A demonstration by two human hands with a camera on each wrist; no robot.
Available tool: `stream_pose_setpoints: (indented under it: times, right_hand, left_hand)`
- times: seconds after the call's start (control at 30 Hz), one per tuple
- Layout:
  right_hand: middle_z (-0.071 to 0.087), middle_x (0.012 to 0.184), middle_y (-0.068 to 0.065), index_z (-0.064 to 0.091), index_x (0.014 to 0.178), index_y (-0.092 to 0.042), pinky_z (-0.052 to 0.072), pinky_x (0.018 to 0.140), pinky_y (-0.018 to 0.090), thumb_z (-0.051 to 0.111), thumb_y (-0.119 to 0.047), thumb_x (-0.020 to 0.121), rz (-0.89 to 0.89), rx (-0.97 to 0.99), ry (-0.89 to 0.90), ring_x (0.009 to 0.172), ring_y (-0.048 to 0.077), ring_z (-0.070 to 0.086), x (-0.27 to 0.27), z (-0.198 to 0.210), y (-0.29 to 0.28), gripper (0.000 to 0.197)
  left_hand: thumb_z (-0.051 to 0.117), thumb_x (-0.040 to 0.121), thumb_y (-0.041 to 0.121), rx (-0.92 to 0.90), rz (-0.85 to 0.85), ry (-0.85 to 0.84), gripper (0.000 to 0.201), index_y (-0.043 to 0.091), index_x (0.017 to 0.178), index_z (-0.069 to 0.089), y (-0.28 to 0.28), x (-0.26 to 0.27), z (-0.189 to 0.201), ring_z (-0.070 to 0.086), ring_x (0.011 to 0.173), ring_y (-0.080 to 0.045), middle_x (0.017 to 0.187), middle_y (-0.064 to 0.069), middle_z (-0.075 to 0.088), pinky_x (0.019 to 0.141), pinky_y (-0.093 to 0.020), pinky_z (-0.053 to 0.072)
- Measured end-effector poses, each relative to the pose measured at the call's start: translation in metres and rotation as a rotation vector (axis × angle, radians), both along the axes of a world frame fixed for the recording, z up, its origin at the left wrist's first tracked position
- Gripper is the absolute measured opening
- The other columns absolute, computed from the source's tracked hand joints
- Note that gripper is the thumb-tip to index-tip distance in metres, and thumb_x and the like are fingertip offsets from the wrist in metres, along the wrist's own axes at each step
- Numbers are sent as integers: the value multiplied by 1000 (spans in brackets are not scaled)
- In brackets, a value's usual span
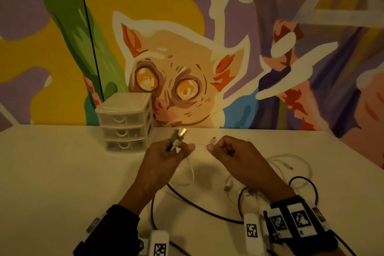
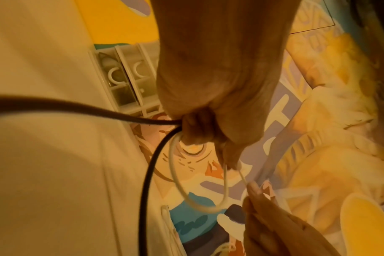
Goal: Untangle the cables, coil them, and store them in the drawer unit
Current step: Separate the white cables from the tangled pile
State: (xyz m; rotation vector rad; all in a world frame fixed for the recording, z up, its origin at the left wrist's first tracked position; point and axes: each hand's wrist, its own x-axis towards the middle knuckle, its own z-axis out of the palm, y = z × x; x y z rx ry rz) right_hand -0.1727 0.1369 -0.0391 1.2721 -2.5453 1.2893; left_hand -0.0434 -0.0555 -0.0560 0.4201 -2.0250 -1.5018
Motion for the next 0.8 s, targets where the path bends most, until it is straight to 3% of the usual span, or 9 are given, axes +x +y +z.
stream_pose_setpoints:
  times: [0.07,0.2,0.3,0.4,0.47,0.5,0.57,0.67,0.8]
  right_hand:
    - [69,77,-3,65,85,-27,53,74,32,59,-62,97,8,25,-45,70,10,62,-3,3,7,38]
    - [65,76,-7,58,90,-29,46,64,17,60,-53,100,-149,-52,140,75,4,61,-16,9,15,26]
    - [66,90,-8,60,103,-20,45,70,7,55,-34,106,-167,-288,256,87,0,61,-14,14,12,15]
    - [68,97,-8,69,106,-18,46,75,6,60,-25,105,-18,-227,265,91,2,64,-8,13,7,11]
    - [73,98,-13,76,104,-21,50,80,11,69,-26,100,80,-141,244,96,3,68,-5,8,4,10]
    - [75,99,-13,79,104,-23,53,82,13,72,-28,99,106,-139,207,97,4,69,-2,8,4,11]
    - [77,98,-16,80,104,-26,55,84,13,74,-32,96,115,-169,121,97,4,71,3,11,4,12]
    - [76,97,-20,79,104,-32,56,83,14,73,-39,95,86,-195,27,95,3,71,7,13,4,13]
    - [75,89,-13,72,93,-38,54,75,18,63,-52,99,80,-1,-45,83,1,70,4,10,8,18]
  left_hand:
    - [82,85,55,39,91,79,23,32,87,78,-5,1,2,58,76,-19,78,-15,66,76,-34,46]
    - [79,90,50,36,173,136,24,27,89,78,2,1,4,62,68,-25,79,-16,70,72,-31,49]
    - [78,94,45,-17,134,93,18,28,90,78,7,0,5,43,48,-8,51,10,46,62,-28,41]
    - [80,94,29,-97,95,15,11,36,88,75,-3,-3,-4,37,50,-8,52,12,35,62,-29,41]
    - [82,92,31,-119,54,15,12,39,87,75,-5,-2,-5,43,54,-7,57,14,41,65,-26,43]
    - [82,92,38,-122,12,23,10,44,100,79,-1,0,-2,53,58,-3,63,20,53,68,-19,46]
    - [78,91,50,-180,-70,9,27,48,118,78,5,1,-2,71,89,7,95,27,76,78,-4,48]
    - [75,94,51,-260,-27,-29,15,40,100,83,10,-4,-2,71,93,0,95,17,80,75,-8,48]
    - [73,99,37,-86,189,109,12,37,89,80,0,-2,3,70,89,-5,94,13,79,74,-15,48]
